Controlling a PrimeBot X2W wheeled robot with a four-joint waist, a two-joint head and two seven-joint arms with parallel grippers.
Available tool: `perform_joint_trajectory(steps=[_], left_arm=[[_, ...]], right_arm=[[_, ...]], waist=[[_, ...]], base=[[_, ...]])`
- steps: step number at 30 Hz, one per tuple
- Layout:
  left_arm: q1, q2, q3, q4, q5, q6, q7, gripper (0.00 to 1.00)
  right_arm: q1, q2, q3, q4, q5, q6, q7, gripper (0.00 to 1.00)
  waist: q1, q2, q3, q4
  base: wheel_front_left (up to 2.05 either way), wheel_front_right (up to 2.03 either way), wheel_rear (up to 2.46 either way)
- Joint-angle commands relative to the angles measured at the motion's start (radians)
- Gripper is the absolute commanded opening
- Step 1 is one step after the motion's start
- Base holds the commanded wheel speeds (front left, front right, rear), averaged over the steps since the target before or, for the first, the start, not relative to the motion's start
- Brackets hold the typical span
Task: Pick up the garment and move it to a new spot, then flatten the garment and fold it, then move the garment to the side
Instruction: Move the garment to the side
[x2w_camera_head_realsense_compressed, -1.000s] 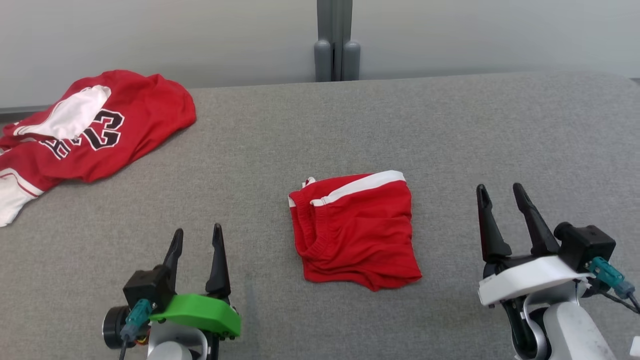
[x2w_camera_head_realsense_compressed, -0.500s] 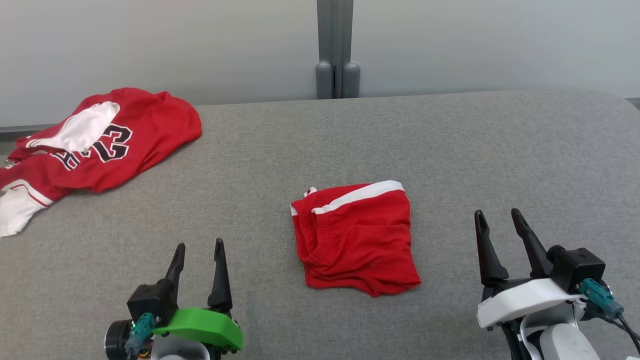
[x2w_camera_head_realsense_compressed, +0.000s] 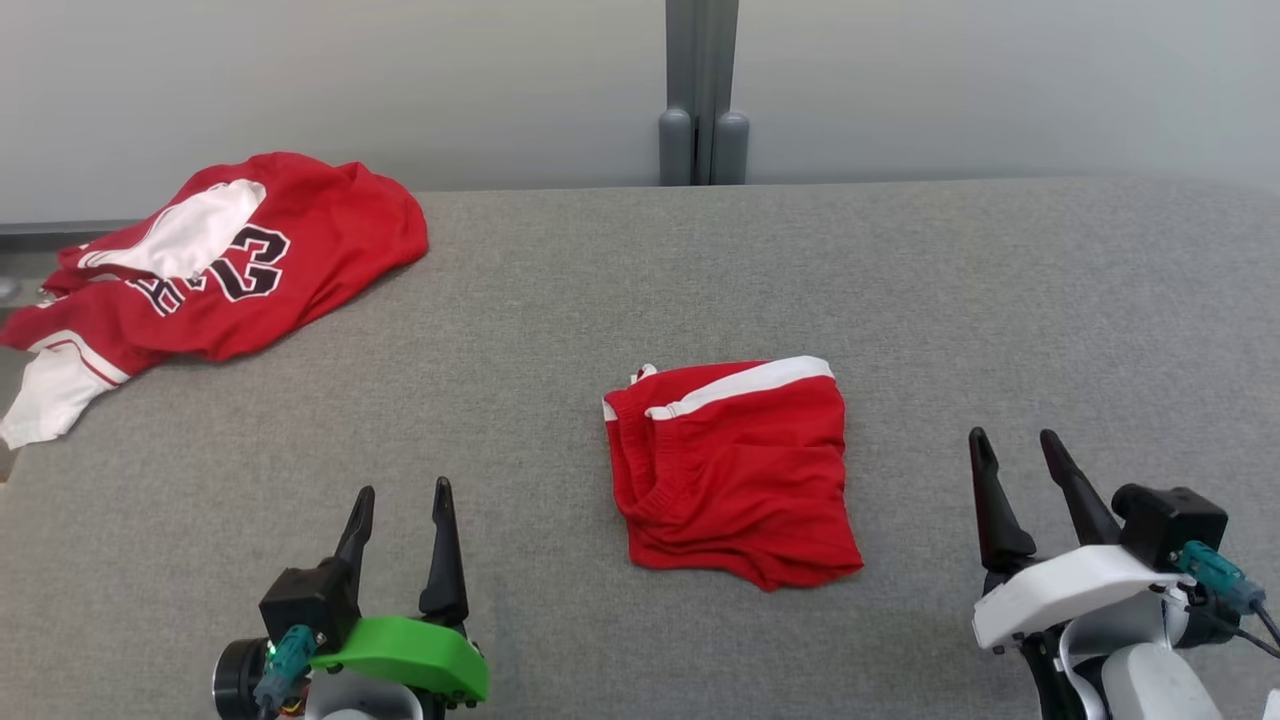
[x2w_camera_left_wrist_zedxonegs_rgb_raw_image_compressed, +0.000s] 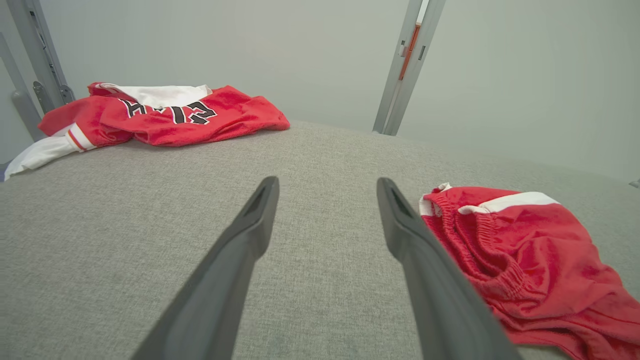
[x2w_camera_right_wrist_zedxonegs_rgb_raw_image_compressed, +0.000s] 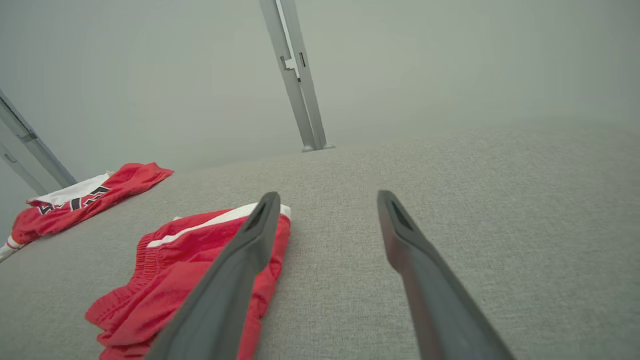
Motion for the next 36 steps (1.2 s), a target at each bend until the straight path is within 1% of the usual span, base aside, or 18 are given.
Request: perform_joint_trajectory(steps=[1, 7, 11, 14, 20, 25, 26, 27, 28, 31, 33, 36], left_arm=[[-0.011, 0.000, 0.003, -0.002, 0.009, -0.006, -0.001, 1.00], [-0.036, -0.001, -0.005, -0.007, 0.014, -0.007, -0.001, 1.00], [-0.054, -0.003, -0.008, -0.013, 0.012, -0.004, -0.001, 1.00], [-0.062, -0.003, -0.008, -0.019, 0.006, 0.001, 0.000, 1.00], [-0.068, -0.004, -0.013, -0.032, -0.017, 0.015, 0.000, 1.00], [-0.054, -0.004, -0.007, -0.043, -0.023, 0.022, -0.001, 1.00], [-0.051, -0.004, -0.003, -0.045, -0.022, 0.023, -0.001, 1.00], [-0.050, -0.004, -0.003, -0.046, -0.020, 0.024, 0.000, 1.00], [-0.050, -0.004, -0.001, -0.048, -0.016, 0.023, -0.001, 1.00], [-0.059, -0.004, 0.001, -0.056, -0.006, 0.021, 0.000, 1.00], [-0.068, -0.004, 0.003, -0.063, -0.001, 0.018, -0.001, 1.00], [-0.085, -0.003, 0.007, -0.074, 0.011, 0.011, 0.000, 1.00]], right_arm=[[-0.027, -0.002, -0.013, -0.008, 0.006, 0.000, 0.027, 1.00], [-0.084, -0.002, -0.035, -0.021, 0.025, 0.000, 0.202, 1.00], [-0.129, -0.021, -0.037, 0.008, 0.032, 0.000, 0.299, 1.00], [-0.154, -0.034, -0.042, 0.055, 0.029, 0.000, 0.357, 1.00], [-0.177, -0.051, -0.054, 0.149, 0.059, 0.000, 0.420, 1.00], [-0.184, -0.051, -0.052, 0.208, 0.076, 0.000, 0.454, 1.00], [-0.185, -0.048, -0.045, 0.219, 0.081, 0.000, 0.458, 0.98], [-0.190, -0.047, -0.042, 0.226, 0.086, 0.000, 0.458, 0.68], [-0.197, -0.047, -0.033, 0.232, 0.090, 0.000, 0.456, 0.44], [-0.225, -0.052, -0.017, 0.238, 0.090, 0.000, 0.427, 0.00], [-0.250, -0.060, -0.004, 0.234, 0.082, 0.000, 0.398, 0.00], [-0.284, -0.078, 0.010, 0.231, 0.069, 0.000, 0.355, 0.00]], waist=[[0.0000, 0.0000, 0.019, 0.020], [0.0000, 0.0000, 0.072, 0.086], [0.0000, 0.0000, 0.112, 0.145], [0.0000, 0.0000, 0.139, 0.193], [0.0000, 0.0000, 0.172, 0.271], [0.0000, 0.0000, 0.181, 0.285], [0.0000, 0.0000, 0.183, 0.279], [0.0000, 0.0000, 0.185, 0.273], [0.0000, 0.0000, 0.189, 0.261], [0.0000, 0.0000, 0.200, 0.217], [0.0000, 0.0000, 0.210, 0.175], [0.0000, 0.0000, 0.228, 0.093]], base=[[0.00, 0.00, 0.00], [0.00, 0.00, 0.00], [0.00, 0.00, 0.00], [0.00, 0.00, 0.00], [0.00, 0.00, 0.00], [0.00, 0.00, 0.00], [0.00, 0.00, 0.00], [0.00, 0.00, 0.00], [0.00, 0.00, 0.00], [0.00, 0.00, 0.00], [0.00, 0.00, 0.00], [0.00, 0.00, 0.00]])
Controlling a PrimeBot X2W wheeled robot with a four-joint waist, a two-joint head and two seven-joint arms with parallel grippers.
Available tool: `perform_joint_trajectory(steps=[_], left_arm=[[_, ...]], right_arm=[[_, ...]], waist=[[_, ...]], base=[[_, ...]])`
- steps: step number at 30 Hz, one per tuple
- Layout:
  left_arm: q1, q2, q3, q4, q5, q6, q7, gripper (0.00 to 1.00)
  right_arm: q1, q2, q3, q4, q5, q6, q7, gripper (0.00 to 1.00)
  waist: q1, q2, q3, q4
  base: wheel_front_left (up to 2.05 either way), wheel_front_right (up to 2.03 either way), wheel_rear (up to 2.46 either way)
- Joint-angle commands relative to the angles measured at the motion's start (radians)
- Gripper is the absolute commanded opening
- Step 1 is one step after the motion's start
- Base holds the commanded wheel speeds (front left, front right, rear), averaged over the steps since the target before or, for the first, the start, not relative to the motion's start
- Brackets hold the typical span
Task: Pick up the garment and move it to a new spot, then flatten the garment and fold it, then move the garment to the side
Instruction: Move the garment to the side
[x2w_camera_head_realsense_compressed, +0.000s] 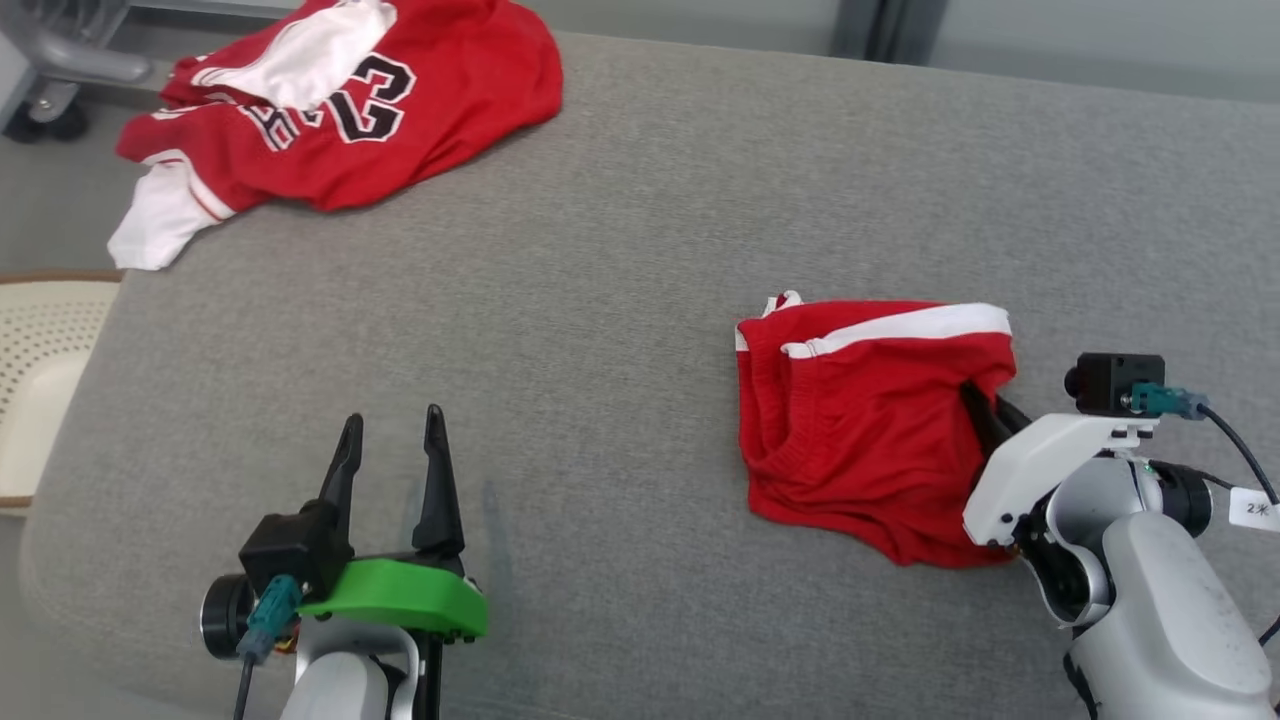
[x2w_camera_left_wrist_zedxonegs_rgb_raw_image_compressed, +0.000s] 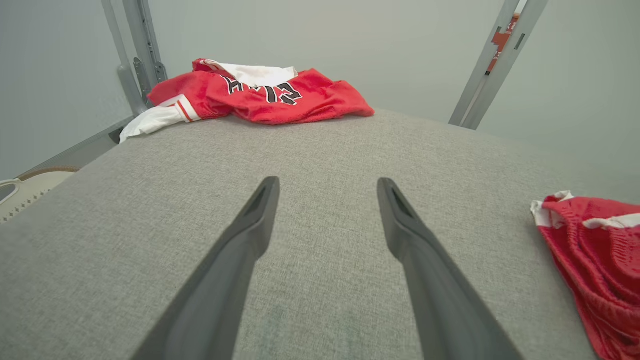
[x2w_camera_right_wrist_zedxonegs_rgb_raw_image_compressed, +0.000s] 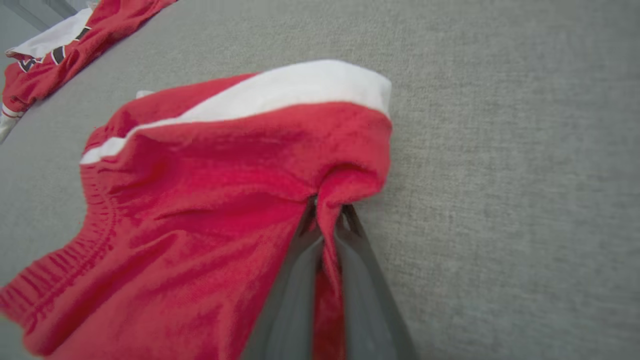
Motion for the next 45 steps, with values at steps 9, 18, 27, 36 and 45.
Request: perform_joint_trajectory(steps=[9, 18, 27, 36, 45], left_arm=[[-0.067, 0.012, 0.009, -0.024, 0.054, -0.026, -0.001, 1.00], [-0.134, 0.042, -0.029, -0.013, 0.088, -0.047, 0.020, 1.00], [-0.157, 0.037, -0.052, -0.038, 0.087, -0.041, 0.028, 1.00], [-0.147, 0.041, -0.041, -0.071, 0.074, -0.021, 0.017, 1.00], [-0.132, 0.047, -0.037, -0.102, 0.071, -0.010, 0.011, 1.00]], right_arm=[[-0.063, -0.046, -0.030, 0.004, -0.013, -0.002, -0.125, 0.00], [-0.086, -0.024, -0.024, 0.046, 0.003, -0.002, -0.203, 0.00], [-0.143, -0.058, 0.015, 0.108, -0.005, -0.002, -0.267, 0.00], [-0.309, -0.206, -0.007, 0.223, -0.071, -0.002, -0.260, 0.00], [-0.457, -0.370, -0.088, 0.379, -0.185, -0.002, -0.242, 0.00]], waist=[[0.0000, 0.0000, 0.083, -0.405], [0.0000, 0.0000, 0.136, -0.611], [0.0000, 0.0000, 0.148, -0.565], [0.0000, 0.0000, 0.181, -0.417], [0.0000, 0.0000, 0.219, -0.309]], base=[[0.00, 0.00, 0.00], [0.00, 0.00, 0.00], [0.00, 0.00, 0.00], [0.00, 0.00, 0.00], [0.00, 0.00, 0.00]])
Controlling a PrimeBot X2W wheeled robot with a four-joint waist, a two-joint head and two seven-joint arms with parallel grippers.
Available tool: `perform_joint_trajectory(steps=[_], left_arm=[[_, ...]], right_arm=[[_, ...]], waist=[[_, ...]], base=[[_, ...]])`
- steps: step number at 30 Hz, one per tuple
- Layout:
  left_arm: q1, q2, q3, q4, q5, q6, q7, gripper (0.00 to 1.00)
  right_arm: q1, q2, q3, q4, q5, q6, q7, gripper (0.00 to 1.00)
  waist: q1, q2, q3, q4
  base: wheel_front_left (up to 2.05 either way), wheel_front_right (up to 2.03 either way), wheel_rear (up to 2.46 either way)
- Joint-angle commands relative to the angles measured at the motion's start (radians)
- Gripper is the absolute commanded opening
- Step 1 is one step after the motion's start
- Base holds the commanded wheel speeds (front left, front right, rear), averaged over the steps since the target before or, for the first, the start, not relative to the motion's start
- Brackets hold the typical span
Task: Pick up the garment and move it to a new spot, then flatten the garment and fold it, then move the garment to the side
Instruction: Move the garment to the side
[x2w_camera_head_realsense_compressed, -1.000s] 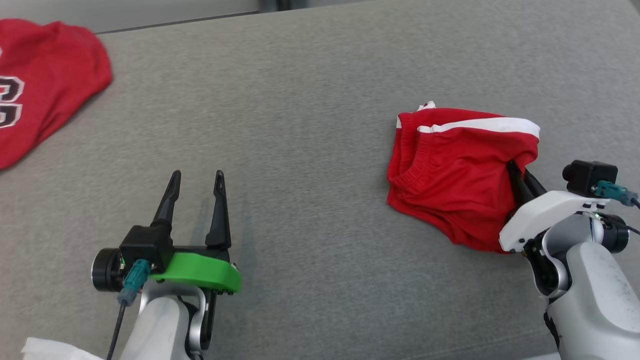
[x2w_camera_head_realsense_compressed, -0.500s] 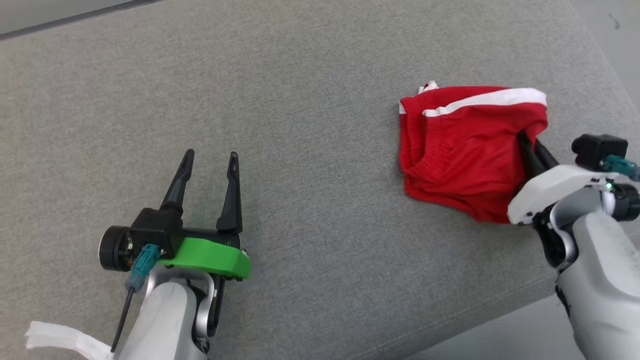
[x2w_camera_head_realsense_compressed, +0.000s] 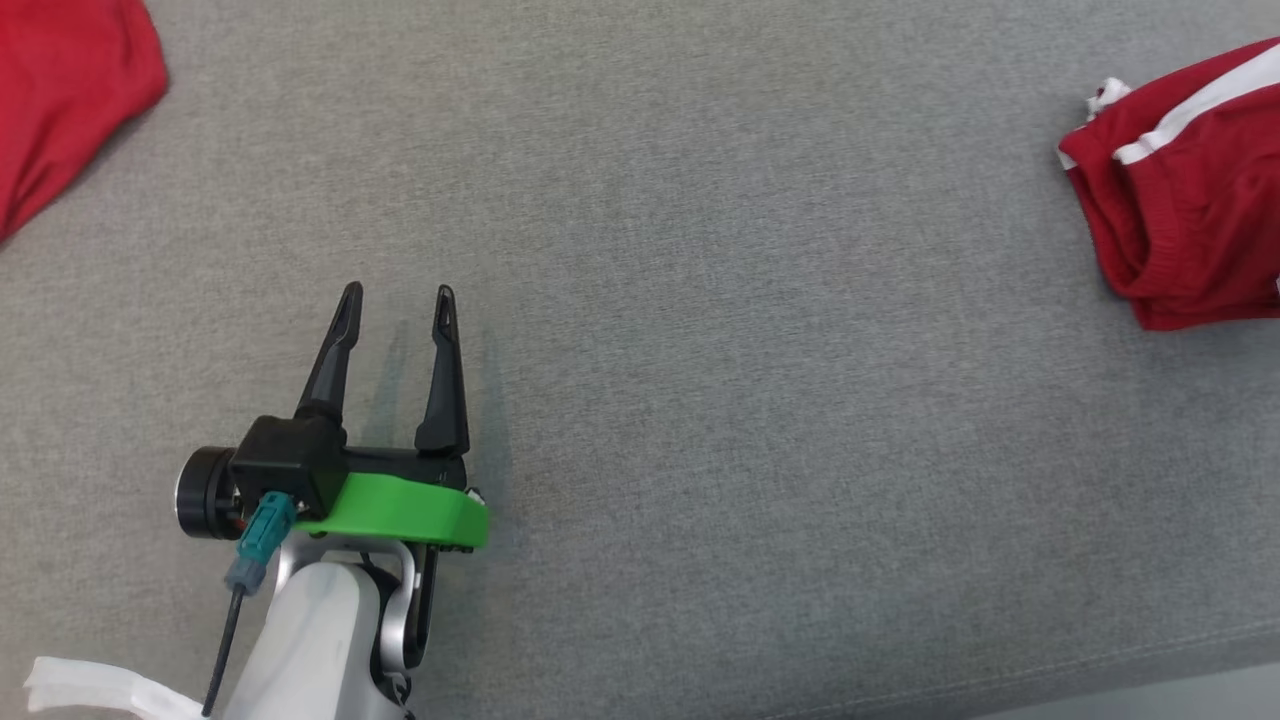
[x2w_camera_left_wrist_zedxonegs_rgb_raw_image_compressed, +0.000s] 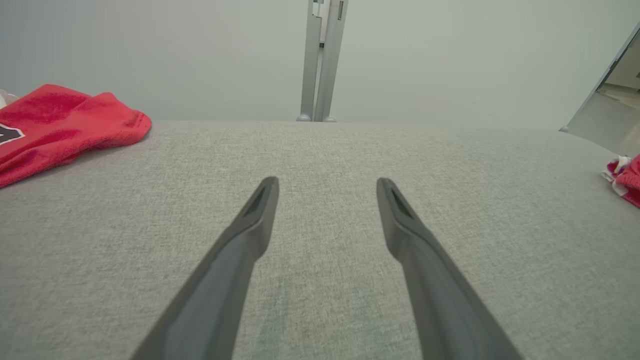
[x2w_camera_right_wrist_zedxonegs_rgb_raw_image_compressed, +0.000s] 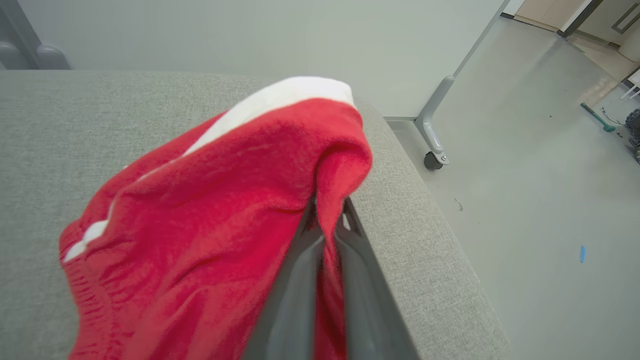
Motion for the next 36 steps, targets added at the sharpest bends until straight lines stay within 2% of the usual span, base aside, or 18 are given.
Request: perform_joint_trajectory(steps=[1, 6, 14, 15, 16, 17, 25, 29, 36], left_arm=[[0.011, 0.008, 0.005, -0.006, -0.004, 0.006, -0.006, 1.00], [0.017, 0.012, -0.002, -0.016, -0.005, 0.008, -0.007, 1.00], [0.027, 0.018, -0.013, -0.024, -0.005, 0.014, 0.002, 1.00], [0.028, 0.019, -0.014, -0.024, -0.005, 0.014, 0.004, 1.00], [0.027, 0.019, -0.017, -0.024, -0.005, 0.015, 0.006, 1.00], [0.027, 0.019, -0.018, -0.025, -0.004, 0.015, 0.007, 1.00], [0.031, 0.022, -0.023, -0.012, -0.011, 0.021, 0.012, 1.00], [0.033, 0.021, -0.024, -0.002, -0.018, 0.022, 0.010, 1.00], [0.012, 0.016, -0.012, 0.038, -0.037, 0.008, -0.002, 1.00]], right_arm=[[-0.022, -0.011, -0.014, 0.015, -0.023, -0.001, 0.003, 0.00], [-0.050, -0.050, -0.075, 0.057, -0.084, -0.001, 0.008, 0.00], [-0.067, -0.055, -0.200, 0.098, -0.184, -0.001, -0.013, 0.00], [-0.068, -0.049, -0.207, 0.100, -0.193, -0.001, -0.017, 0.23], [-0.068, -0.041, -0.214, 0.105, -0.205, -0.001, -0.021, 0.66], [-0.070, -0.035, -0.223, 0.108, -0.209, -0.001, -0.030, 1.00], [-0.081, 0.021, -0.227, 0.097, -0.261, -0.001, -0.120, 1.00], [-0.088, 0.053, -0.172, 0.082, -0.244, -0.001, -0.147, 1.00], [-0.069, 0.119, -0.012, 0.015, -0.176, -0.001, -0.170, 1.00]], waist=[[0.0000, -0.0001, 0.036, 0.059], [0.0000, -0.0001, 0.043, 0.077], [0.0000, -0.0001, 0.033, 0.076], [0.0000, -0.0001, 0.032, 0.074], [0.0000, -0.0001, 0.032, 0.072], [0.0000, -0.0001, 0.031, 0.070], [0.0000, -0.0001, 0.005, 0.050], [0.0000, -0.0001, -0.021, 0.038], [0.0000, -0.0001, -0.095, 0.027]], base=[[0.00, 0.00, 0.00], [0.00, 0.00, 0.00], [0.00, 0.00, 0.00], [0.00, 0.00, 0.00], [0.00, 0.00, 0.00], [0.00, 0.00, 0.00], [0.00, 0.00, 0.00], [0.00, 0.00, 0.00], [0.00, 0.00, 0.00]])
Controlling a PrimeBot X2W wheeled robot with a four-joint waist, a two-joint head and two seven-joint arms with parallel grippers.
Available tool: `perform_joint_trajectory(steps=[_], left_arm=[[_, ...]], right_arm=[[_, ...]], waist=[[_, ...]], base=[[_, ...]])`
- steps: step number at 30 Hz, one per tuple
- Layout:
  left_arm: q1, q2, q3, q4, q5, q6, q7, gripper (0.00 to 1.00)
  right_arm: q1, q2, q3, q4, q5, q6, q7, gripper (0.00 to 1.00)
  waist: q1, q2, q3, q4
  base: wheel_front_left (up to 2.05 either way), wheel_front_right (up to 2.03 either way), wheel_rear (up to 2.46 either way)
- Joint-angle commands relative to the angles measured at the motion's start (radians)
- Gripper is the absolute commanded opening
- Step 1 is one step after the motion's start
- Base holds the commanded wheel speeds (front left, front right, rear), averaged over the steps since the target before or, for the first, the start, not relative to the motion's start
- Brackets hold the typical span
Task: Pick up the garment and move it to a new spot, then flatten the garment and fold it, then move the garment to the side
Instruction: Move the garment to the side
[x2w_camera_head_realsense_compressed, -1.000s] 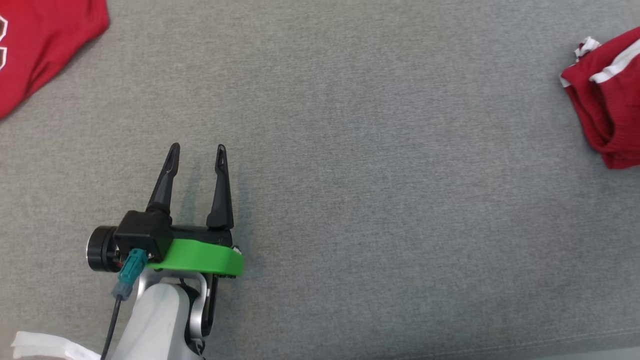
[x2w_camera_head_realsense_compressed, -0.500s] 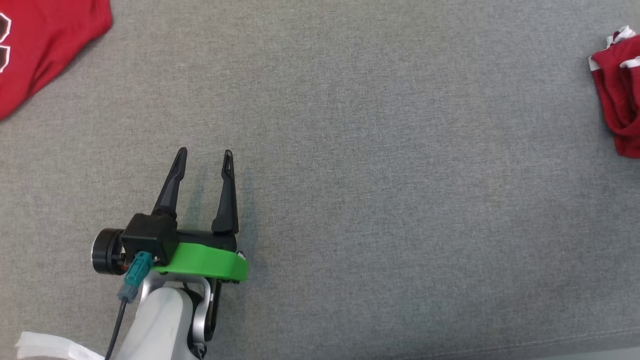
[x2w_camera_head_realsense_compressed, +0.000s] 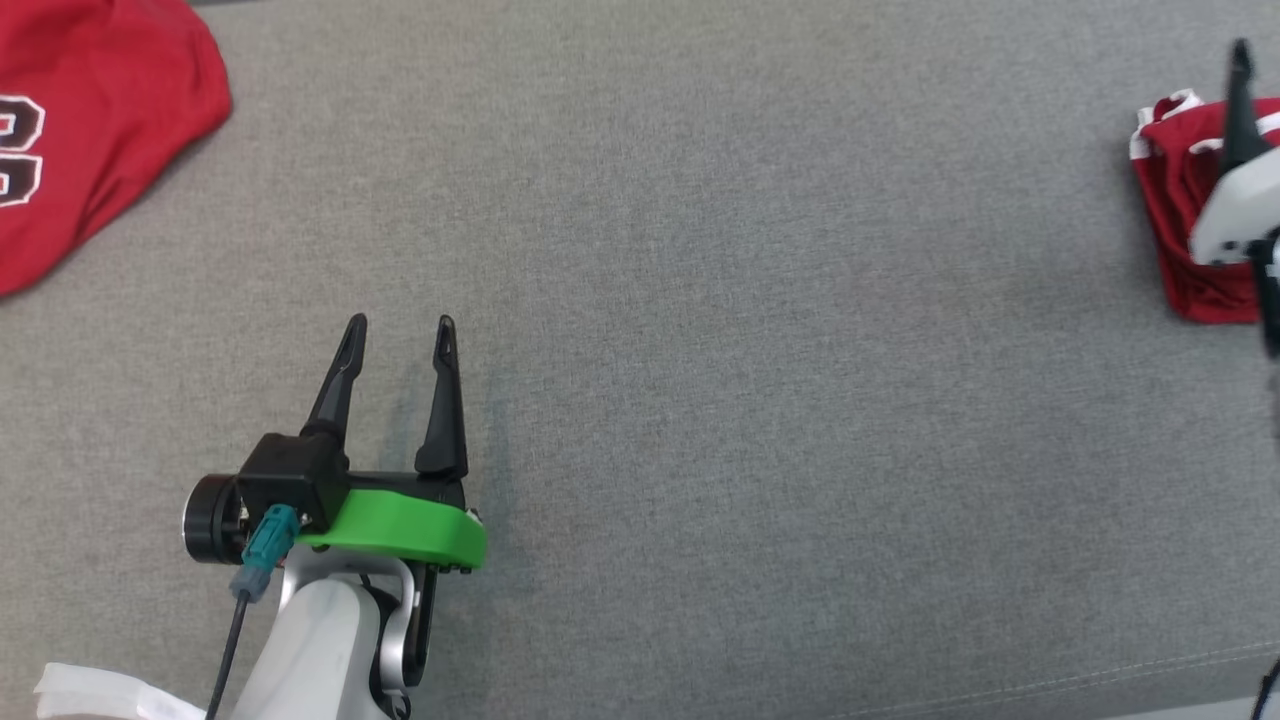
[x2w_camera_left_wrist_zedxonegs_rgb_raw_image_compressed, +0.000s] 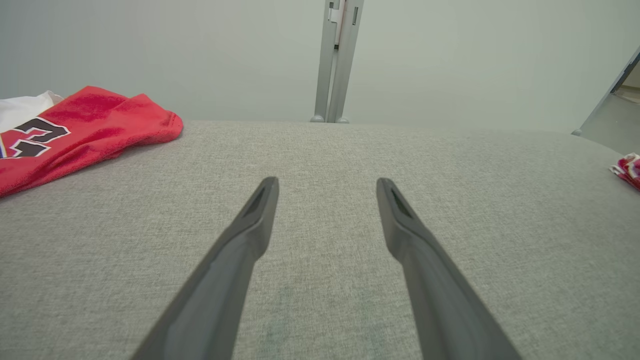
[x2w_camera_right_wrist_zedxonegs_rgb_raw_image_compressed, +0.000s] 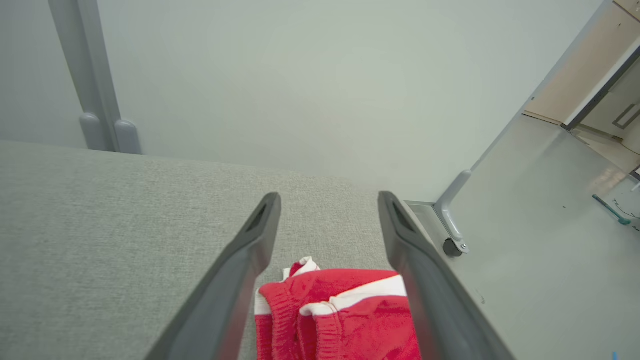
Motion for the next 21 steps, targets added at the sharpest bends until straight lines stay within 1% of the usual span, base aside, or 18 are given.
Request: perform_joint_trajectory(steps=[1, 5, 10, 15, 18, 21], left_arm=[[-0.011, 0.000, 0.007, 0.011, -0.006, -0.006, -0.006, 1.00], [-0.015, -0.008, 0.021, 0.058, -0.022, -0.009, -0.013, 1.00], [-0.002, -0.022, 0.052, 0.098, -0.038, -0.011, -0.018, 1.00], [0.047, -0.035, 0.084, 0.114, -0.017, -0.017, -0.018, 1.00], [0.082, -0.040, 0.097, 0.117, -0.007, -0.025, -0.018, 1.00], [0.121, -0.044, 0.096, 0.127, 0.010, -0.033, -0.018, 1.00]], right_arm=[[0.018, 0.026, 0.026, -0.014, 0.022, -0.001, -0.005, 1.00], [0.064, 0.081, 0.126, -0.071, 0.090, -0.001, -0.009, 1.00], [0.170, 0.138, 0.196, -0.160, 0.170, -0.001, -0.013, 1.00], [0.321, 0.184, 0.200, -0.268, 0.217, -0.001, -0.025, 1.00], [0.409, 0.213, 0.183, -0.327, 0.217, -0.001, -0.035, 1.00], [0.511, 0.257, 0.168, -0.382, 0.210, -0.001, -0.047, 1.00]], waist=[[0.0000, -0.0001, -0.043, -0.007], [0.0000, -0.0001, -0.102, 0.006], [0.0000, -0.0001, -0.164, 0.038], [0.0000, -0.0001, -0.224, 0.071], [0.0000, -0.0001, -0.248, 0.083], [0.0000, -0.0001, -0.272, 0.094]], base=[[0.00, 0.00, 0.00], [0.00, 0.00, 0.00], [0.00, 0.00, 0.00], [0.00, 0.00, 0.00], [0.00, 0.00, 0.00], [0.00, 0.00, 0.00]])
